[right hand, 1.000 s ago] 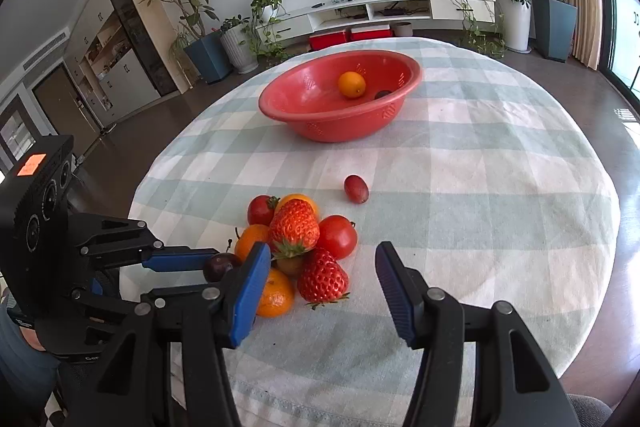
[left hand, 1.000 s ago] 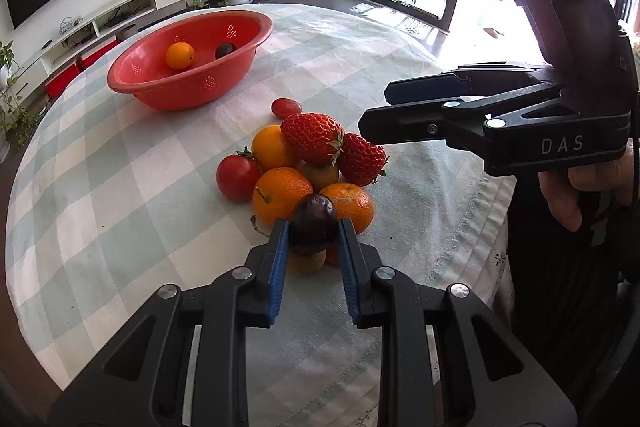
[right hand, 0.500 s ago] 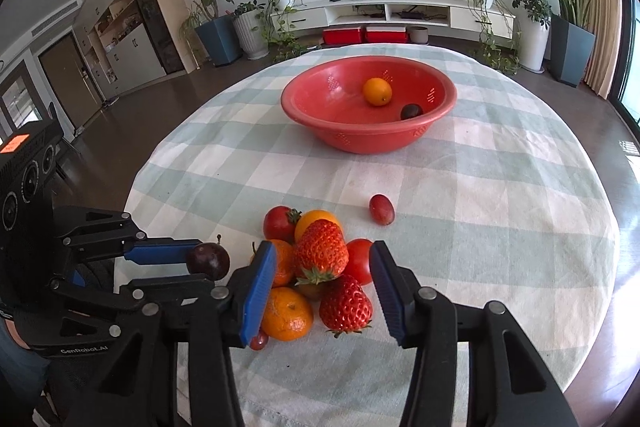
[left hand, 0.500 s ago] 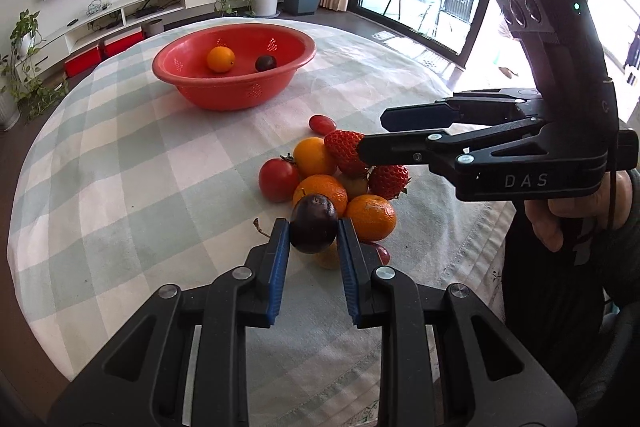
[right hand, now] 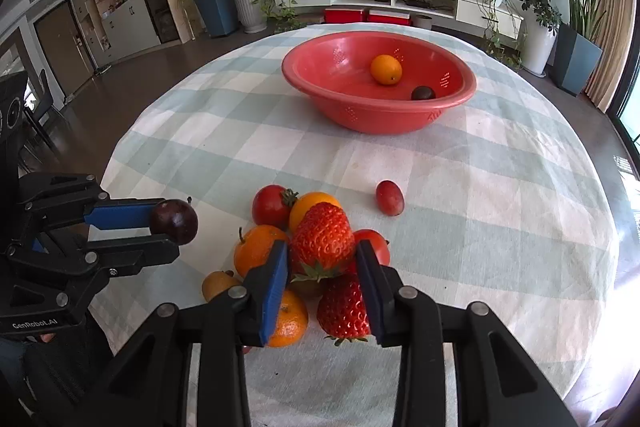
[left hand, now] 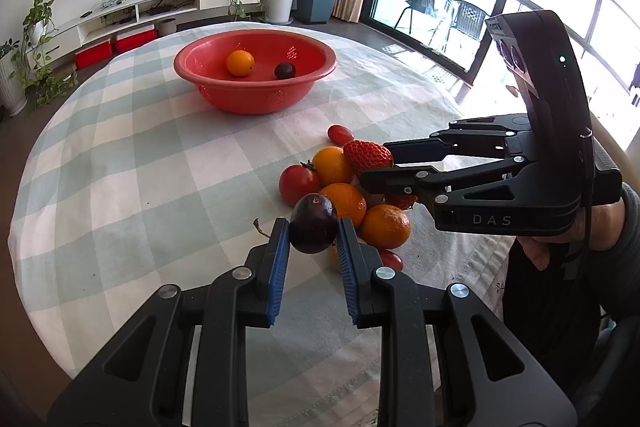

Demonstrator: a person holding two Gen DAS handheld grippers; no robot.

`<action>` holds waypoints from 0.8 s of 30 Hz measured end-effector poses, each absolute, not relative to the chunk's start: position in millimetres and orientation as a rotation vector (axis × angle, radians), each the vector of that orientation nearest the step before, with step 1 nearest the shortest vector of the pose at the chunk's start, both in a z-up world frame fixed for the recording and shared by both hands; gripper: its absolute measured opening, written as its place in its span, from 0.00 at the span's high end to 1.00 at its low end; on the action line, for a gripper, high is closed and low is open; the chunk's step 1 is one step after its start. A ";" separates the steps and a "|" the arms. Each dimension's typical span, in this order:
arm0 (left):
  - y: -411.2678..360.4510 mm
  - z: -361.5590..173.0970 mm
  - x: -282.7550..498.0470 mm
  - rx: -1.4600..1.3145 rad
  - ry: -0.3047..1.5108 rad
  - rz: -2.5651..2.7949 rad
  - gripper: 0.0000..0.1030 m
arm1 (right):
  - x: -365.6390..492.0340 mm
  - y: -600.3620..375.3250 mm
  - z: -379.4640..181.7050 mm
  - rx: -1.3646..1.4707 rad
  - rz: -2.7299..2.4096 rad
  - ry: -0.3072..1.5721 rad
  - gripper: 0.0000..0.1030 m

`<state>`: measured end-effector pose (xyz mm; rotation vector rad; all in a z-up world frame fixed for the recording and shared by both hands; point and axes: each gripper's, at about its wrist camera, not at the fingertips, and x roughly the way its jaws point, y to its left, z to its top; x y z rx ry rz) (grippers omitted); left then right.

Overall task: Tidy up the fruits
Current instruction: 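Grasp a dark plum with the left tool while the right tool grasps a strawberry, then lower the plum and strawberry into the red bowl and open both tools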

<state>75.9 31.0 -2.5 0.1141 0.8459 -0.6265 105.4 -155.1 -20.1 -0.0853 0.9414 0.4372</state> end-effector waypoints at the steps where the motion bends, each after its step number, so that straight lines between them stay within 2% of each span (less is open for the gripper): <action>1: 31.0 -2.5 76.3 0.113 0.845 -0.625 0.78 | 105.0 -155.3 -19.4 -0.082 0.441 0.939 0.64; 14: 31.9 10.8 86.6 0.105 0.824 -0.605 0.78 | 108.7 -180.5 20.0 0.033 0.468 0.845 0.64; 24: 12.0 62.1 166.8 0.110 0.784 -0.540 0.78 | 166.6 -203.5 63.4 0.101 0.449 0.785 0.64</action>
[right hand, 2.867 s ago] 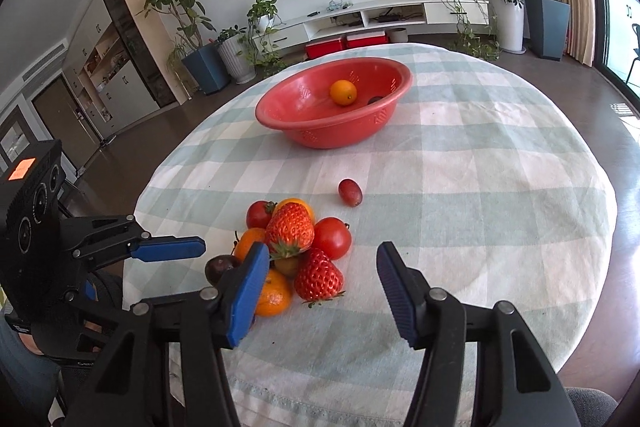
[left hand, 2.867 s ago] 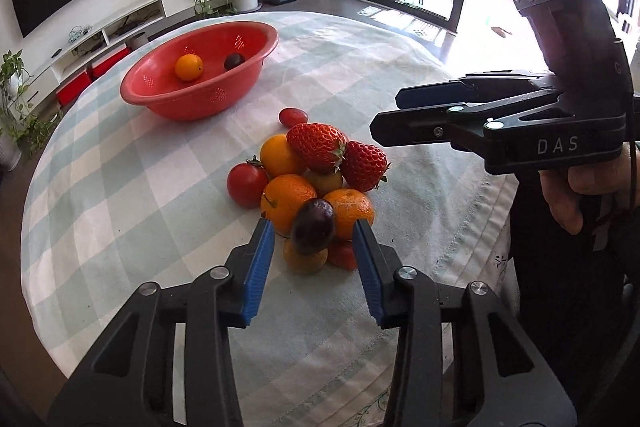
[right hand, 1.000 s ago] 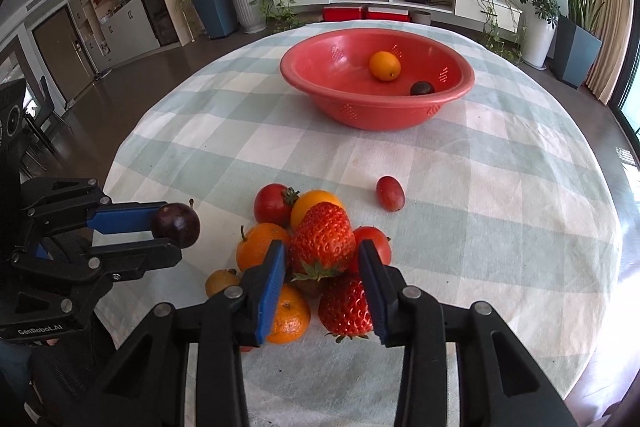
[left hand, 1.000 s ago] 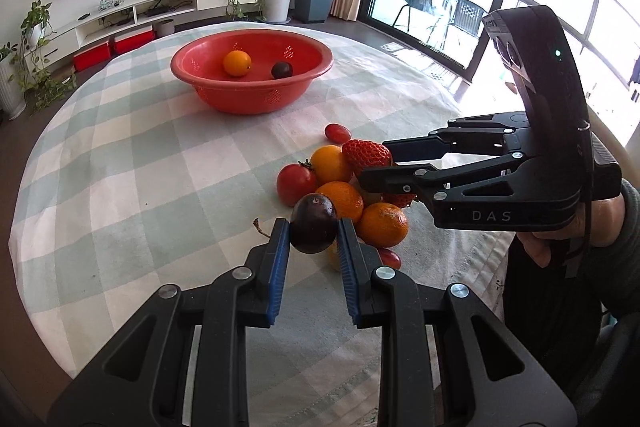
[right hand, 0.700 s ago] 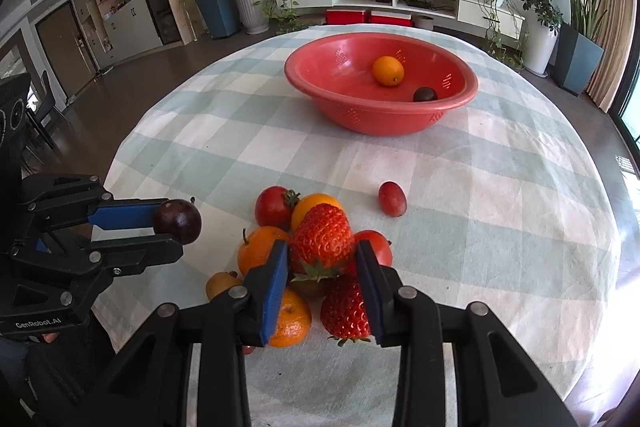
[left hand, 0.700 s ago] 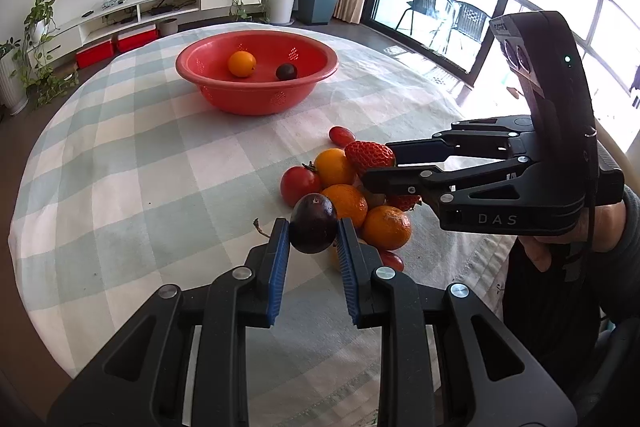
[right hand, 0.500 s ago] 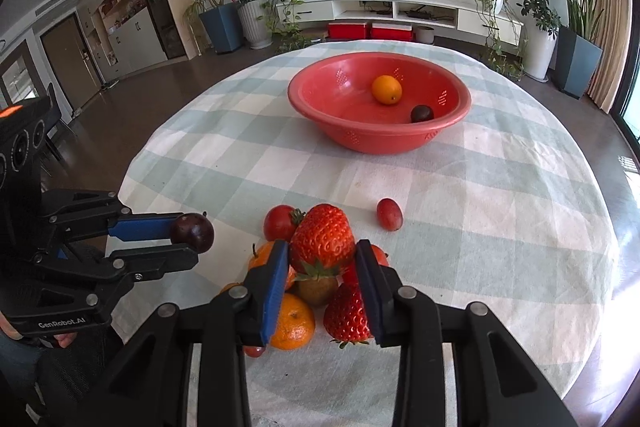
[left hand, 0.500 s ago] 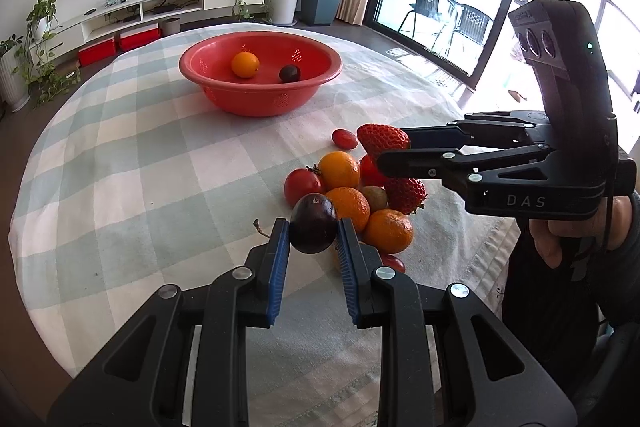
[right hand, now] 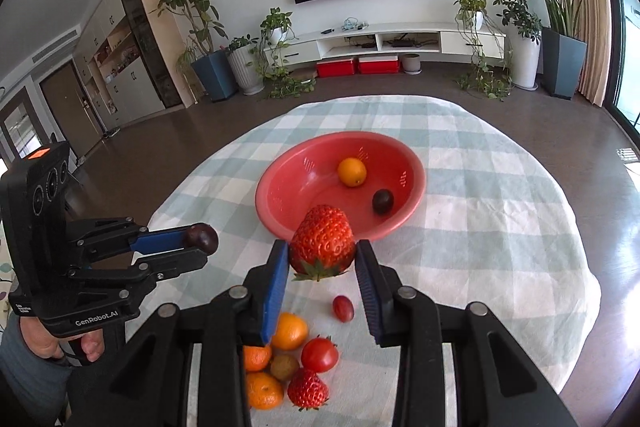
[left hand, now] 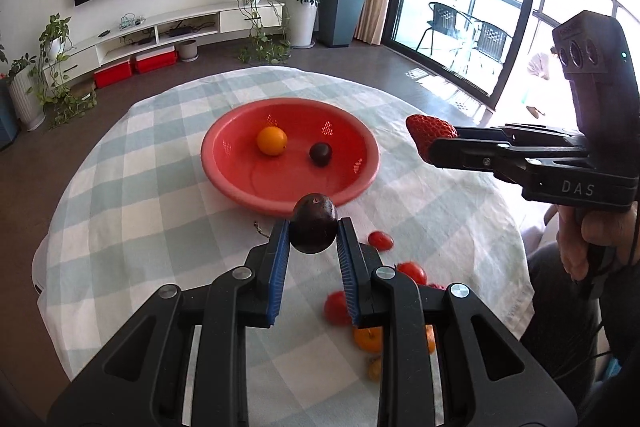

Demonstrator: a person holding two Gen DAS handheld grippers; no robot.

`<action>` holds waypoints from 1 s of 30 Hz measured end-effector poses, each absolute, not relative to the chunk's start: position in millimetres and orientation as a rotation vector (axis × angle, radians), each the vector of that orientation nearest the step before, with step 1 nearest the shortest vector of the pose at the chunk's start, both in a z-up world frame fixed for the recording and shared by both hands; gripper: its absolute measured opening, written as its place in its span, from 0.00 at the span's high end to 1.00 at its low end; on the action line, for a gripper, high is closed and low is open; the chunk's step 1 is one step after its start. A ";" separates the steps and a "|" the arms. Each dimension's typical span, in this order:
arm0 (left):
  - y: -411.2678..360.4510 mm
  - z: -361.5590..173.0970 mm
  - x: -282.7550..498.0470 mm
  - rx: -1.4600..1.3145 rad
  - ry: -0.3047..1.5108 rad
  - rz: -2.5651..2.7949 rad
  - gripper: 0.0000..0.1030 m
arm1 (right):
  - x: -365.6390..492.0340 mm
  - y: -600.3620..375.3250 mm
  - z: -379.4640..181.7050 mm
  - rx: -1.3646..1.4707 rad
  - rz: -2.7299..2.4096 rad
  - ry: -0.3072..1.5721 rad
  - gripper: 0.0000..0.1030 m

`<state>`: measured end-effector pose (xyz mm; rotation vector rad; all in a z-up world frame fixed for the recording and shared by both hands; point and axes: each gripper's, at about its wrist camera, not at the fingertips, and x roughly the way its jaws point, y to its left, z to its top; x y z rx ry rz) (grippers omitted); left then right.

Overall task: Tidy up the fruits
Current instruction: 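Lower the plum and strawberry into the red bowl and open both tools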

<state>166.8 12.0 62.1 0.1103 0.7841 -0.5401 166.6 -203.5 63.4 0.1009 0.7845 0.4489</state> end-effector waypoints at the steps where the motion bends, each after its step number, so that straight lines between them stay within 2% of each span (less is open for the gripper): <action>1: 9.4 64.7 178.7 0.108 0.786 -0.527 0.78 | 176.2 -203.4 63.9 0.115 0.458 0.796 0.64; 6: -8.5 67.8 237.1 0.144 0.815 -0.468 0.78 | 224.3 -197.1 49.6 0.129 0.469 0.878 0.64; 13: -35.6 35.9 287.3 0.239 0.890 -0.444 0.78 | 263.5 -175.8 17.3 0.021 0.455 0.993 0.64; 21: -41.1 -13.0 305.7 0.263 0.966 -0.463 0.78 | 272.5 -154.2 -4.6 -0.197 0.442 1.049 0.64; 30: -39.8 -18.2 310.7 0.260 0.949 -0.472 0.77 | 277.6 -151.2 -19.1 -0.290 0.425 1.087 0.64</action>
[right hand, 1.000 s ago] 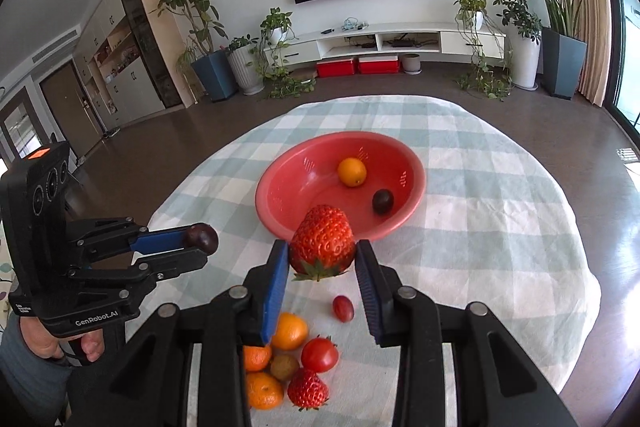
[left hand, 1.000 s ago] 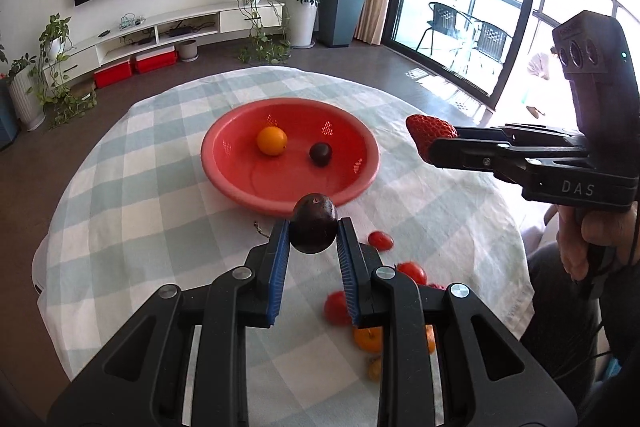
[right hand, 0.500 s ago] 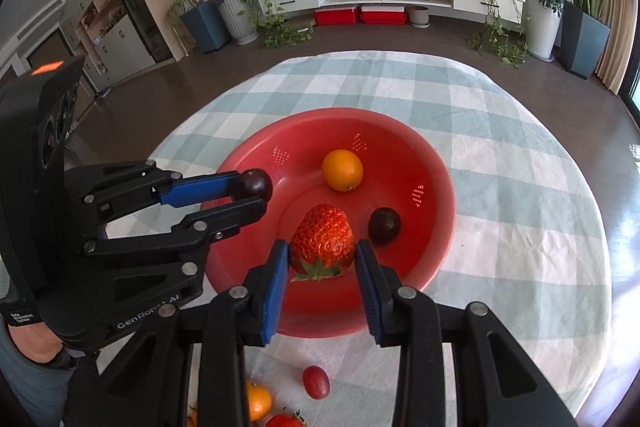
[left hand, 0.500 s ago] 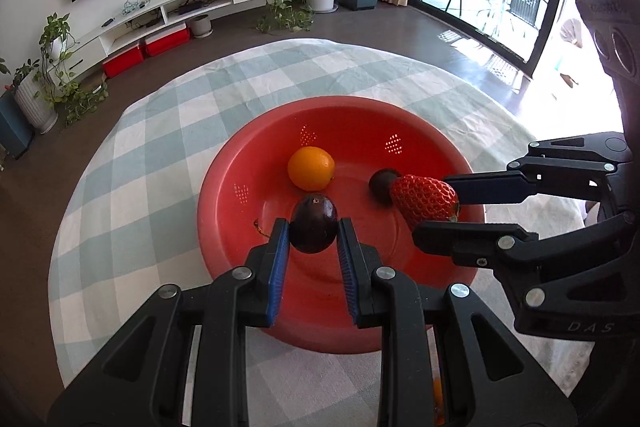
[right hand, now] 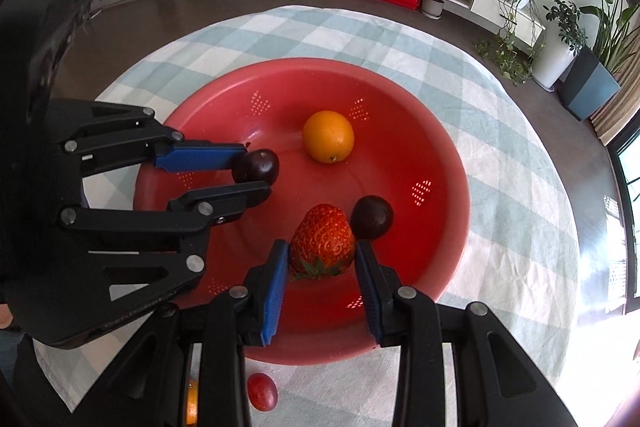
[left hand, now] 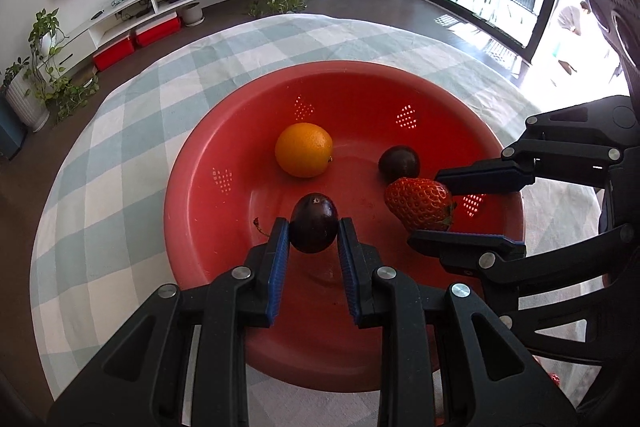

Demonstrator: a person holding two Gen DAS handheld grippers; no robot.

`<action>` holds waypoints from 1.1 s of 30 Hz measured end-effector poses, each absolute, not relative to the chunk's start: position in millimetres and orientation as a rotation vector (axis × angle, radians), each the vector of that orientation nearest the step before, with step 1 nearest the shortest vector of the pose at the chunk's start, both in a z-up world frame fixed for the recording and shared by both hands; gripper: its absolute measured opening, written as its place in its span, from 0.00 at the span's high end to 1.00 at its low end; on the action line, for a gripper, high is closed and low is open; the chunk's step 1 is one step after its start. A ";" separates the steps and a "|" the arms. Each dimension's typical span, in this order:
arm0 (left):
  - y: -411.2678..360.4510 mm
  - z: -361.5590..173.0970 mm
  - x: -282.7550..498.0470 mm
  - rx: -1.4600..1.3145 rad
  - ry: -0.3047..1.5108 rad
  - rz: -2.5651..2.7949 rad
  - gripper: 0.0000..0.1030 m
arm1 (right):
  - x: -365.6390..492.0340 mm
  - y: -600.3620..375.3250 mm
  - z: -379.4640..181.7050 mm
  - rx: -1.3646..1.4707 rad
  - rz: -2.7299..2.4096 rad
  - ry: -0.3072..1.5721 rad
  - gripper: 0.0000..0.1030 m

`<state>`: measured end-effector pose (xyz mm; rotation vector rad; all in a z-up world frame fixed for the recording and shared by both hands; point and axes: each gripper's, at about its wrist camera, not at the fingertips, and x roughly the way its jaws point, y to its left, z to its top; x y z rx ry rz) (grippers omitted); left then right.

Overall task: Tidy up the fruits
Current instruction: 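Lower the plum and strawberry into the red bowl and open both tools, then withdraw both tools from the bowl back toward the fruit pile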

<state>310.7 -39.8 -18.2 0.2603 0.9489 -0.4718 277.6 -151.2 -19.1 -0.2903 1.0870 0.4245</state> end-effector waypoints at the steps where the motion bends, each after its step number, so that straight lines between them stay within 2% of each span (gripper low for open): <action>1: -39.3 -18.2 310.8 0.257 0.947 -0.474 0.77 | 277.7 -151.7 -18.8 -0.292 0.426 1.083 0.64; 8: -36.5 -15.1 313.2 0.237 0.939 -0.477 0.73 | 280.4 -149.7 -19.3 -0.297 0.413 1.085 0.64; 15: -34.2 -9.4 312.1 0.227 0.924 -0.460 0.69 | 280.9 -153.2 -17.4 -0.276 0.399 1.079 0.59; 18: -29.0 -0.3 309.2 0.206 0.898 -0.451 0.59 | 278.3 -157.4 -10.4 -0.252 0.392 1.052 0.58; 20: -23.2 8.8 305.2 0.179 0.866 -0.450 0.45 | 272.6 -162.6 -1.4 -0.223 0.389 1.023 0.56; 22: -15.5 18.3 299.7 0.138 0.830 -0.458 0.33 | 262.4 -171.0 10.0 -0.180 0.383 0.978 0.48; 23: -10.9 23.0 296.1 0.106 0.813 -0.474 0.27 | 255.7 -176.5 16.2 -0.147 0.385 0.950 0.39; 24: -6.6 28.0 292.5 0.074 0.799 -0.492 0.25 | 247.0 -182.9 22.3 -0.110 0.389 0.919 0.33; 27: 2.7 41.8 276.6 0.019 0.757 -0.527 0.14 | 215.0 -200.5 34.4 -0.020 0.395 0.847 0.30; 29: 7.8 50.2 262.1 -0.004 0.735 -0.557 0.01 | 192.0 -209.2 35.4 0.022 0.396 0.834 0.30; 33: 19.2 56.1 219.0 -0.038 0.706 -0.569 0.00 | 147.5 -219.5 28.6 0.087 0.395 0.827 0.30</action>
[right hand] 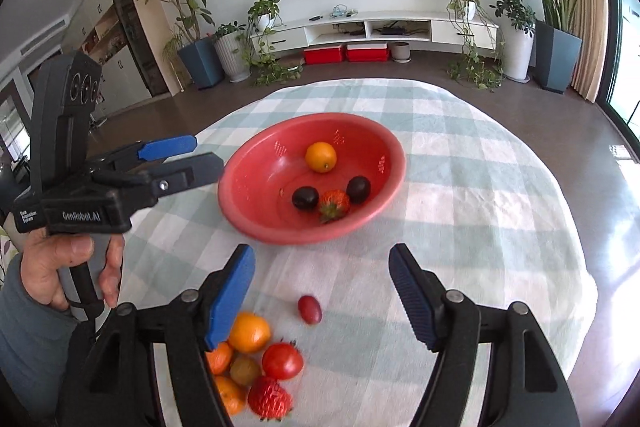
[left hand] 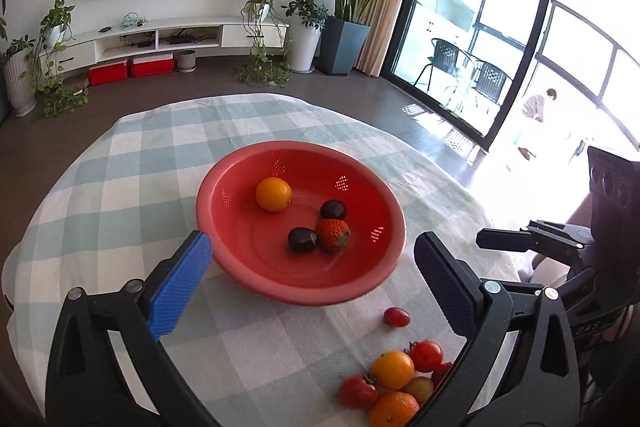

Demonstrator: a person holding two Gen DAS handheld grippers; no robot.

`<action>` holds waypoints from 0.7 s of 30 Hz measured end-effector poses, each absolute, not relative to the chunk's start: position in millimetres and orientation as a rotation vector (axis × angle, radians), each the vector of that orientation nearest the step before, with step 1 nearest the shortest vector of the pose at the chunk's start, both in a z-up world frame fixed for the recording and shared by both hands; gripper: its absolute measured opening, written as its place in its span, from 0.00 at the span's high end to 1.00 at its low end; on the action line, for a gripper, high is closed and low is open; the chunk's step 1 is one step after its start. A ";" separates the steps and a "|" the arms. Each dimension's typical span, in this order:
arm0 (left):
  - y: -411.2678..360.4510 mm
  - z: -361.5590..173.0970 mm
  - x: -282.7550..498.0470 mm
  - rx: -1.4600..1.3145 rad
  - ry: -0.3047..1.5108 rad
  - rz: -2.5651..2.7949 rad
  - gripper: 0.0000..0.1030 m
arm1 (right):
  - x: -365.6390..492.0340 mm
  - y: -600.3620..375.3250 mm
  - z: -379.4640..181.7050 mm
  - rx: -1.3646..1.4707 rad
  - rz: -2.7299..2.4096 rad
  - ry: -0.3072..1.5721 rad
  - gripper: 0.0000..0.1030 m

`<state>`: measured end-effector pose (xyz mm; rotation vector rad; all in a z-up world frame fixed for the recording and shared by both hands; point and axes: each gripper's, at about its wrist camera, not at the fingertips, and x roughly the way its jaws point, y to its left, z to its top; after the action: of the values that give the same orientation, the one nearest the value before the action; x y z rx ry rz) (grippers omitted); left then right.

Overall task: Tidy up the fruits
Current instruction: 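Withdraw both tools from the bowl back toward the fruit pile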

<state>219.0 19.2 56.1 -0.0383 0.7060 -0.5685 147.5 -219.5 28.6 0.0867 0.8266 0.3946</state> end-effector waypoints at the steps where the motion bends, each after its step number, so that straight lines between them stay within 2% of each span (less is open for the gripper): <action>1: 23.0 54.5 206.9 -0.052 0.704 -0.569 0.00 | 137.2 -221.6 26.4 0.107 0.397 0.825 0.30; 7: 36.0 33.7 126.5 -0.070 0.701 -0.566 0.00 | 93.8 -230.4 13.6 0.253 0.401 0.809 0.30; 11: 24.6 13.2 81.2 0.005 0.780 -0.578 0.00 | 84.5 -227.1 4.9 0.278 0.414 0.817 0.30; 19: 23.2 -12.8 54.4 0.047 0.901 -0.590 0.02 | 69.1 -229.6 -10.3 0.307 0.402 0.852 0.35; 21: 15.2 -12.2 53.3 0.083 0.900 -0.612 0.10 | 65.4 -229.5 -13.7 0.307 0.400 0.863 0.41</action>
<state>53.3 15.2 -12.2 0.0827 0.8999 -0.6121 65.4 -229.5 -13.7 0.3066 0.8629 0.3996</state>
